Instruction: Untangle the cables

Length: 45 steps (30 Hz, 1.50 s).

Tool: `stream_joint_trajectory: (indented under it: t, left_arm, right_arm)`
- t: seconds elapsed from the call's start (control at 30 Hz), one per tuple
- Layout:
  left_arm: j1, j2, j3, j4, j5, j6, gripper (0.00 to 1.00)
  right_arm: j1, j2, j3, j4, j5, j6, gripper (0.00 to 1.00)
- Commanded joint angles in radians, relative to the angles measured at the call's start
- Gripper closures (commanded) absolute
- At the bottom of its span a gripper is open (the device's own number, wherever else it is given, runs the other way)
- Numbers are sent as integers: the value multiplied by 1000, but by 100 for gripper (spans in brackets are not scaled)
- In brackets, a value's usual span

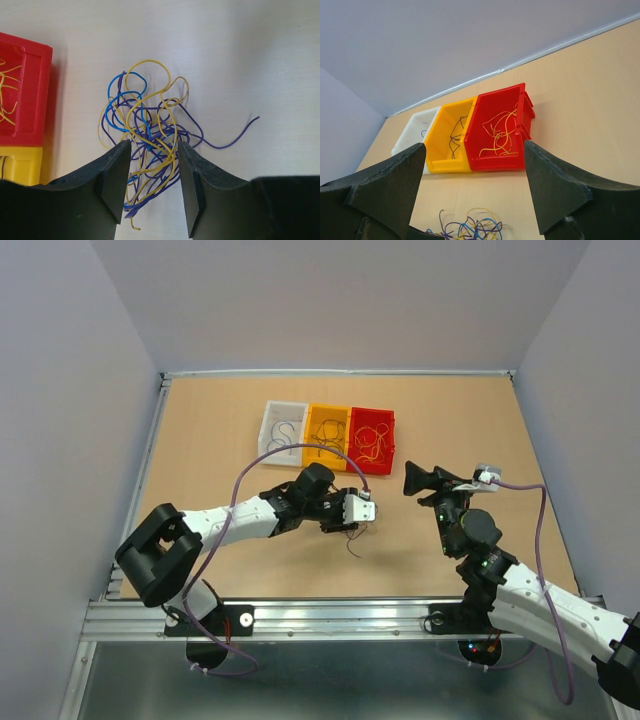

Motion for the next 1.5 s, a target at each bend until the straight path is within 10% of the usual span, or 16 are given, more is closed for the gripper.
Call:
stream_joint_trajectory:
  t: [0.0,0.17,0.4,0.77,0.97,1.27,1.47]
  left_arm:
    - [-6,-5,14,22,-6,11,48]
    - [-6,36,39,14,-29,4,99]
    - [-6,-36,49,6,-19,-26,100]
    - [-5,-266,144,-110,164,-176,100]
    - [-5,-330,291,-181,173,-212,100]
    - [-5,-321,665,-253,-124,-367,100]
    - [-3,-295,793,-175,-420,-342,100]
  right_arm:
    - [4,-12,66,8,2,7,16]
    - [4,-14,64,7,1,8,16]
    - [4,5,67,7,-42,8,19]
    - [3,294,98,257,-723,-81,21]
    - [3,498,130,306,-749,-27,27]
    - [4,896,253,439,-989,73,37]
    - [3,916,253,424,-891,104,44]
